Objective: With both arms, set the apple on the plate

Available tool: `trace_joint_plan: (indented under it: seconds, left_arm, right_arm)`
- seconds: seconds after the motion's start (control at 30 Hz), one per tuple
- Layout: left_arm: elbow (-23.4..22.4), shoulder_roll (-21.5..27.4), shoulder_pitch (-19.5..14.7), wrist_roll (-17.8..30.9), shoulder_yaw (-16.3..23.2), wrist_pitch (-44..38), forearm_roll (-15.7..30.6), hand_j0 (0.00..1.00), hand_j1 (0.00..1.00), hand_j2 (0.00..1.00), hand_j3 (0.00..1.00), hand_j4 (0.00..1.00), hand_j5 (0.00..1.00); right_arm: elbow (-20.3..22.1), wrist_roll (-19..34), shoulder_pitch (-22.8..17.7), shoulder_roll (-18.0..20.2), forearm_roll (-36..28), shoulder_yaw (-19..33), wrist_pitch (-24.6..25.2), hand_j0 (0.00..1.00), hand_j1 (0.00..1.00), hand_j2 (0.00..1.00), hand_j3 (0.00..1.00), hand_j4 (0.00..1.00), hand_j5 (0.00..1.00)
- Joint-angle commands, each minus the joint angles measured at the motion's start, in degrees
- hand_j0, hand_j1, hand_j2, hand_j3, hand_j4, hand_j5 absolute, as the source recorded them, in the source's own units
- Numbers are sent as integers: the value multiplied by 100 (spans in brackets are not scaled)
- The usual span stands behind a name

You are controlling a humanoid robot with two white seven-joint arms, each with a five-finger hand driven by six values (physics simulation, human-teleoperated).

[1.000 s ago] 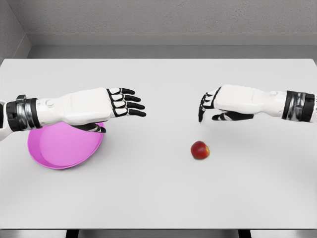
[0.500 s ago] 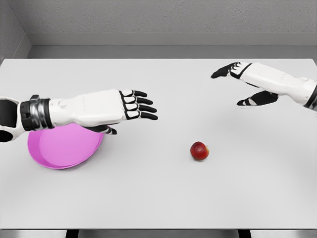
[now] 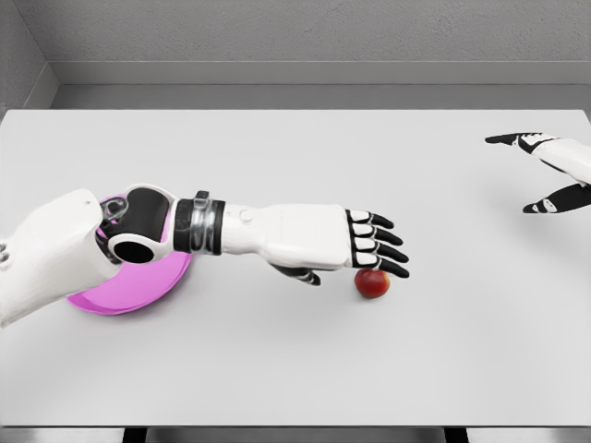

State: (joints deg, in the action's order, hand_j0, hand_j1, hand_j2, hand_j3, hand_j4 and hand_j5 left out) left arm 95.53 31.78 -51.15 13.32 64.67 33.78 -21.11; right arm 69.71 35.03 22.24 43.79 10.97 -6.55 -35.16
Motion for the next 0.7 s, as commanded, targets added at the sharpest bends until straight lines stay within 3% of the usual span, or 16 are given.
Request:
trace_joint_plan:
  seconds: [0.0, 0.17, 0.27, 0.67]
  left_arm:
    - [-78, -102, 0, 4, 37, -302, 36, 100, 100, 100, 100, 100, 100]
    - [-474, -251, 44, -49, 177, -865, 36, 100, 100, 100, 100, 100, 100]
    - [-474, -322, 53, -49, 371, -1251, -87, 100, 100, 100, 100, 100, 100]
    - [-298, -418, 62, -58, 582, -1216, -52, 95, 95, 95, 95, 95, 95]
  right_arm:
    - [-1, -3, 0, 16, -15, 14, 16, 100, 100, 100, 100, 100, 100]
    - [-1, -3, 18, 7, -7, 5, 16, 100, 100, 100, 100, 100, 100]
    - [-1, -3, 18, 7, 2, 5, 16, 100, 100, 100, 100, 100, 100]
    - [-1, -3, 18, 7, 2, -4, 16, 100, 100, 100, 100, 100, 100]
